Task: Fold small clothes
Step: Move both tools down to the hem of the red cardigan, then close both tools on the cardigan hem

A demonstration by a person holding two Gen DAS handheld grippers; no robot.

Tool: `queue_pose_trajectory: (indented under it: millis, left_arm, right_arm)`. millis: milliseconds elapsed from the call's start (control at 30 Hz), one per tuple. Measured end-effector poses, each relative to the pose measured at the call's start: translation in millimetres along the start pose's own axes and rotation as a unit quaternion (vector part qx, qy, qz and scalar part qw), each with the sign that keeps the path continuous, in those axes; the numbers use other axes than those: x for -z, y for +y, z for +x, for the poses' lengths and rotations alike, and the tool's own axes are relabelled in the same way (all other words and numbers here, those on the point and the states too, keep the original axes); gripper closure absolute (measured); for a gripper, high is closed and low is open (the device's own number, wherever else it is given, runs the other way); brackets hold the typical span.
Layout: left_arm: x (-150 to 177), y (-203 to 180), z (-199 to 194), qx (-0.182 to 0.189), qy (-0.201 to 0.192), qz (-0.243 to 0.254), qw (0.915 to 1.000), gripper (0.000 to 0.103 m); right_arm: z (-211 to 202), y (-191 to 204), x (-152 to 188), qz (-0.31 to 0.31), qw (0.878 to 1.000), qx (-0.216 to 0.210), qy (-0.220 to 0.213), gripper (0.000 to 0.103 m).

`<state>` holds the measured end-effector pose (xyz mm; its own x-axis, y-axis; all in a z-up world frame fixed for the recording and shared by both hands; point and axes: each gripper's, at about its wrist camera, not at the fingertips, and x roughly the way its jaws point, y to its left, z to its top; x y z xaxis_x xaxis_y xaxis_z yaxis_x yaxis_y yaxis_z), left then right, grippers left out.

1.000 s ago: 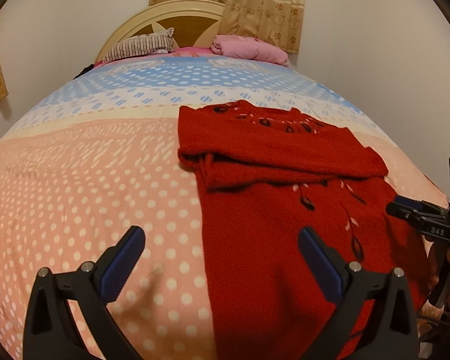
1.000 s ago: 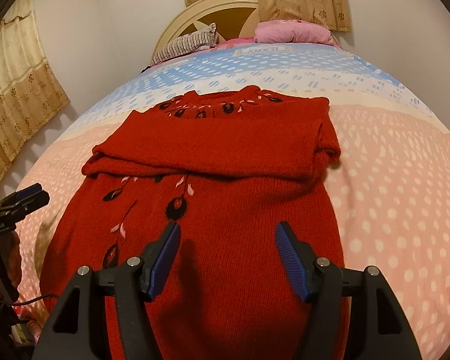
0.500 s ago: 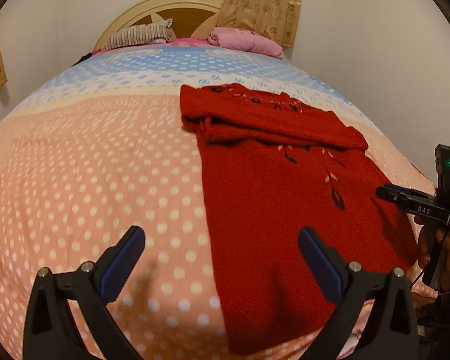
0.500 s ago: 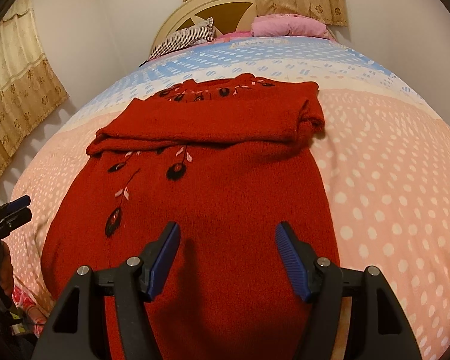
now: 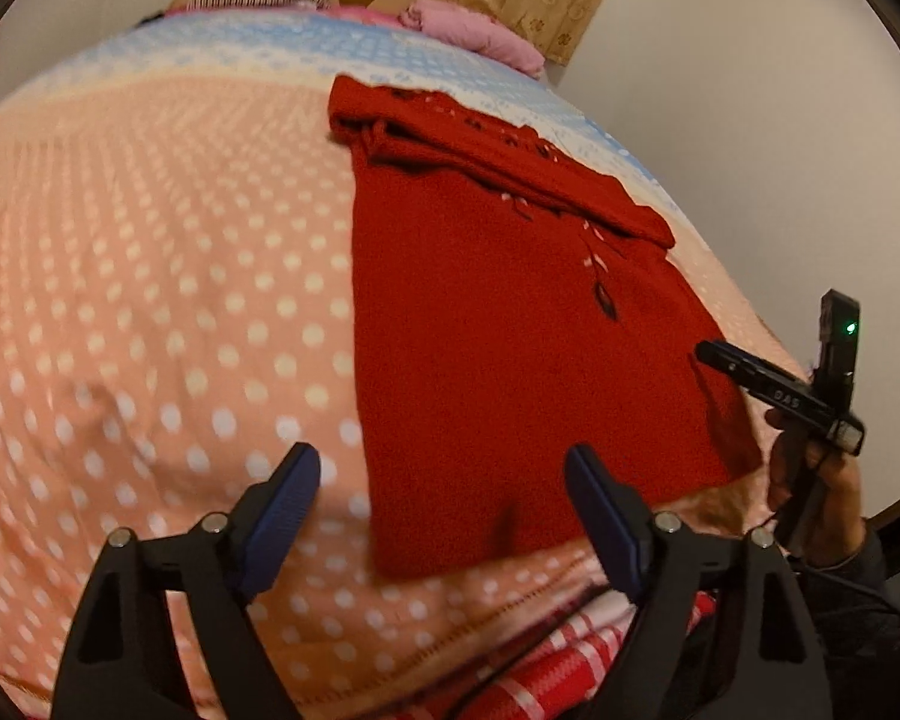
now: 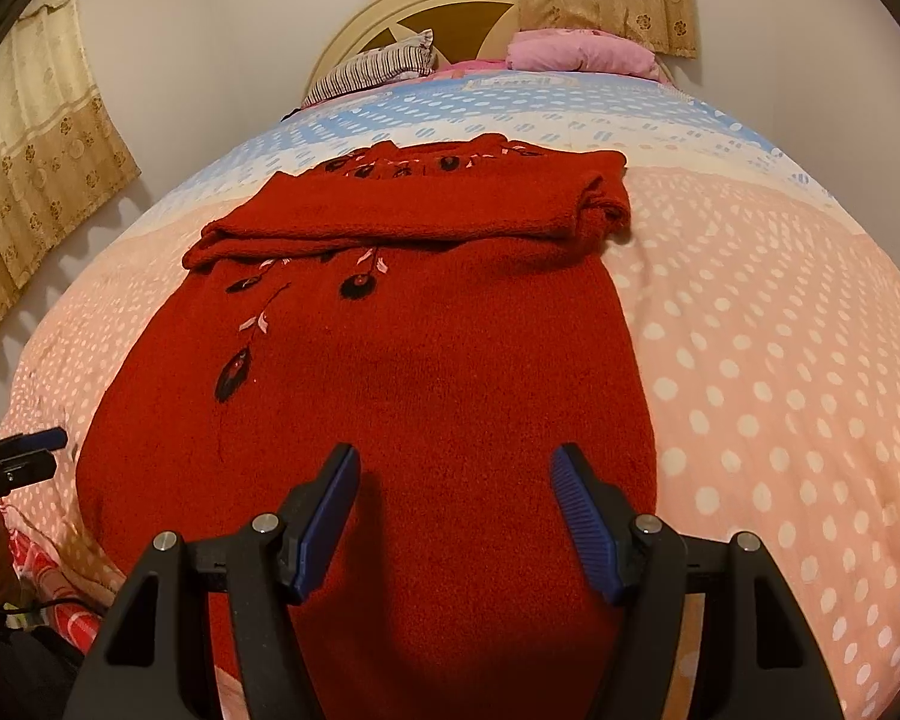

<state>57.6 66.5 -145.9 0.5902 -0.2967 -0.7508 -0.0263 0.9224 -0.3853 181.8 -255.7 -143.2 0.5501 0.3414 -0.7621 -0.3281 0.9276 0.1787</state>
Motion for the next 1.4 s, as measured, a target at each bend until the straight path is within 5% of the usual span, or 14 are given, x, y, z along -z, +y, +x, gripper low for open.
queue_pose_trajectory:
  millis: [400,633,800,867,1067,1100,1200,1400]
  left_arm:
    - [18.7,19.0,26.6,0.051,0.07,-0.065,0.9941,0.031]
    - [15.7,9.0,19.5,0.067,0.065,-0.043,0.9947,0.069]
    - [11.4,-0.8,9.2,0.059,0.044,-0.007,0.9972,0.068]
    - [11.0,8.3,13.9,0.047,0.047,-0.025,0.9974,0.055]
    - [11.3,26.3,16.5,0.105,0.031,-0.063,0.9919,0.049]
    - [11.7,26.8,16.4,0.109,0.029,-0.063,0.9916,0.052]
    - [9.8,24.8,15.8,0.122,0.029,-0.048,0.991,0.095]
    - [5.4,21.6,9.1,0.128,0.015,-0.038,0.9909,0.096]
  right_arm:
    - [-3.1,-2.2,5.2,0.0,1.0,0.0,-0.005,0.035]
    - [-3.7,-2.4,6.9,0.0,1.0,-0.002,-0.008,0.034]
    - [-7.7,-7.4,7.4,0.004,1.0,0.006,-0.009,0.034]
    - [-8.6,-11.3,7.5,0.01,1.0,0.006,-0.01,0.034]
    - [-14.3,-18.4,6.8,0.014,1.0,0.01,-0.011,0.034]
    - [-16.2,-20.2,6.9,0.015,1.0,0.011,-0.01,0.034]
    - [-31.5,-32.5,9.3,0.029,0.999,0.013,-0.013,0.034]
    - [-68.5,-70.0,30.9,0.075,0.997,0.008,-0.006,0.034]
